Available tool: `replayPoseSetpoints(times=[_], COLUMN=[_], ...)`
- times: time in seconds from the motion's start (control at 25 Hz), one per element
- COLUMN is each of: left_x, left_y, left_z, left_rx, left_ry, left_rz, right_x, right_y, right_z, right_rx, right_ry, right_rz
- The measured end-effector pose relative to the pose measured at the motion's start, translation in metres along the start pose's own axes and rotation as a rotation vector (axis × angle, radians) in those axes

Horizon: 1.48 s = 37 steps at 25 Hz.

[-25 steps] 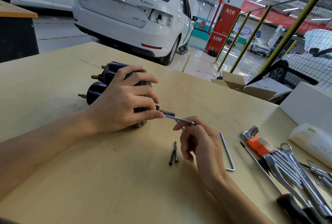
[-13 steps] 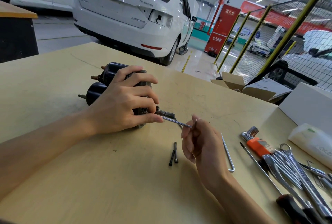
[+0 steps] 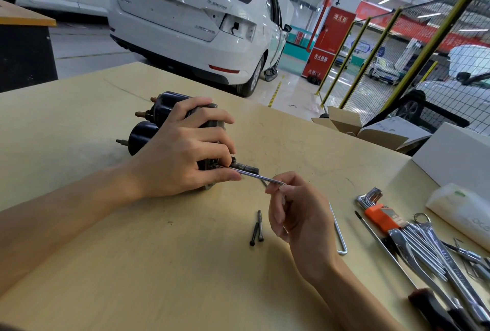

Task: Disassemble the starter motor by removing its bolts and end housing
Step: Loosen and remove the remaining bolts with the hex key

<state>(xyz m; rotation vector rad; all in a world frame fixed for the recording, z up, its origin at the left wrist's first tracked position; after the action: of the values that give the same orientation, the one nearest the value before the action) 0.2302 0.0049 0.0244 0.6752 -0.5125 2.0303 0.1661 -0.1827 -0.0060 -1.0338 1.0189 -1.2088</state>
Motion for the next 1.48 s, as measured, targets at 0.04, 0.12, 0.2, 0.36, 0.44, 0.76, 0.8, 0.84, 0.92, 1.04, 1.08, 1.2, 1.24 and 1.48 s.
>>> replayPoseSetpoints(times=[0.04,0.12,0.2,0.36,0.44,0.76,0.8,0.84,0.92,1.04,1.08,1.2,1.24,1.48], left_x=[0.0001,0.0001,-0.0004,-0.0007,-0.0007,-0.0022,-0.0022,-0.0023,-0.0023,-0.0022,-0.0021,-0.0022,-0.0022,-0.0019], left_y=[0.0000,-0.0003,-0.0006,-0.0008,-0.0007,-0.0020,-0.0022,-0.0022,-0.0020,-0.0017,-0.0017,-0.0016,-0.0015,-0.0017], left_z=[-0.0002,-0.0003,-0.0002,-0.0007,-0.0008,-0.0015,-0.0017,-0.0018,-0.0018,-0.0015,-0.0015,-0.0014,-0.0014,-0.0018], left_rx=[0.000,0.002,0.000,-0.001,-0.004,-0.007,-0.006,-0.005,-0.004,-0.001,-0.001,-0.005,-0.006,-0.012], left_ry=[-0.001,-0.002,0.001,0.008,0.007,0.004,0.006,0.008,0.010,0.010,0.009,0.005,0.005,0.005], left_rz=[0.001,0.003,0.007,0.003,-0.002,-0.013,-0.011,-0.009,-0.007,-0.013,-0.014,-0.009,-0.008,-0.003], right_x=[0.0005,0.0012,0.0009,-0.0003,-0.0009,-0.0002,0.0003,0.0009,0.0018,0.0021,0.0019,0.0011,0.0007,-0.0043], right_y=[0.0004,0.0006,-0.0002,-0.0017,-0.0026,-0.0012,-0.0009,-0.0009,-0.0010,-0.0004,0.0003,0.0018,0.0017,-0.0016], right_z=[0.0000,-0.0004,-0.0007,-0.0019,-0.0021,-0.0028,-0.0028,-0.0029,-0.0024,-0.0010,-0.0006,-0.0004,-0.0006,-0.0016], right_rx=[-0.005,-0.009,0.010,0.018,0.013,0.003,-0.002,-0.007,-0.010,-0.012,-0.015,-0.032,-0.034,0.000], right_ry=[0.006,0.015,0.021,0.040,0.046,0.090,0.106,0.123,0.152,0.159,0.154,0.132,0.123,0.046], right_rz=[-0.007,-0.032,-0.075,-0.118,-0.123,-0.168,-0.177,-0.183,-0.189,-0.182,-0.175,-0.155,-0.149,-0.120])
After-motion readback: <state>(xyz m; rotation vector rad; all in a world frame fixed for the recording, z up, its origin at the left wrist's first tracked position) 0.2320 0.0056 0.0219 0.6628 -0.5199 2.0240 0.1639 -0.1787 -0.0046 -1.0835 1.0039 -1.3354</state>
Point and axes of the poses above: each hand's wrist, its own z-axis towards the middle knuckle, its own x-axis out of the back of the hand, y = z × x, the point moved 4 cm from there along z, towards the middle knuckle, and after that the axes turned 3 degrees about -y, right-handed, at the moved point
